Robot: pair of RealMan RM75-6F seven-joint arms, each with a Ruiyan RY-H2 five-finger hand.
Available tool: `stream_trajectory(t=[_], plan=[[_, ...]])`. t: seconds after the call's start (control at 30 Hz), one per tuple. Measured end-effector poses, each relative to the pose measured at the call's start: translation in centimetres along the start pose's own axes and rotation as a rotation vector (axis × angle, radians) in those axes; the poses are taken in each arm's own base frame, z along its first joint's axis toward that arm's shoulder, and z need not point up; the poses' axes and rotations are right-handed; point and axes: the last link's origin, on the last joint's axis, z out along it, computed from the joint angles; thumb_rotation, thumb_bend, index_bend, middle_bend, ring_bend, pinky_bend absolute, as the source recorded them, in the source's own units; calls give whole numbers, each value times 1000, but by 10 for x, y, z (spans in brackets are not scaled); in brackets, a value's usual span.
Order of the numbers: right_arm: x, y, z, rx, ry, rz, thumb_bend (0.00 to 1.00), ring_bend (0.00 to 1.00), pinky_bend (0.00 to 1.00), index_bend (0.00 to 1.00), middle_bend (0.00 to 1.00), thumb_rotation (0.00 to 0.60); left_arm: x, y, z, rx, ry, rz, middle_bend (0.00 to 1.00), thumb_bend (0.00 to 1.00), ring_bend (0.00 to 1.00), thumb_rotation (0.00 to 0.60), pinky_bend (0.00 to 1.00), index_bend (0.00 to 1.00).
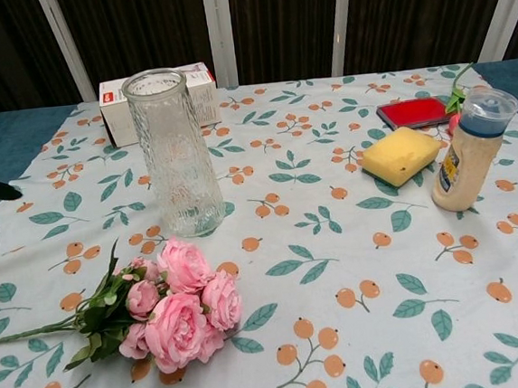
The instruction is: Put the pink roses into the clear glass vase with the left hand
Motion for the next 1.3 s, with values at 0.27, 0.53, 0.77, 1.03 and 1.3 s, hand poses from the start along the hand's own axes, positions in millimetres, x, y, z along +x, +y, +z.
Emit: stream_trajectory(t=[0.27,0.53,0.77,1.03,1.3], plan=[[1,1,0,-1,3,7,268,177,179,107,71,600,-17,27,14,-54,-12,-7,5,68,0,600,102,97],[2,3,0,-4,-1,15,268,177,170,107,71,600,-38,43,26,-57,3,11,6,53,0,600,102,93],[1,4,1,-5,-5,24,268,177,170,107,71,600,-58,59,34,-50,24,27,19,44,0,600,102,93],[3,5,0,-4,2,29,268,177,169,107,71,600,-71,77,40,-55,60,19,20,38,0,600,105,93],[4,6,0,-7,4,39,269,177,169,107,70,600,-82,92,45,-62,60,38,67,48,21,600,191,93]])
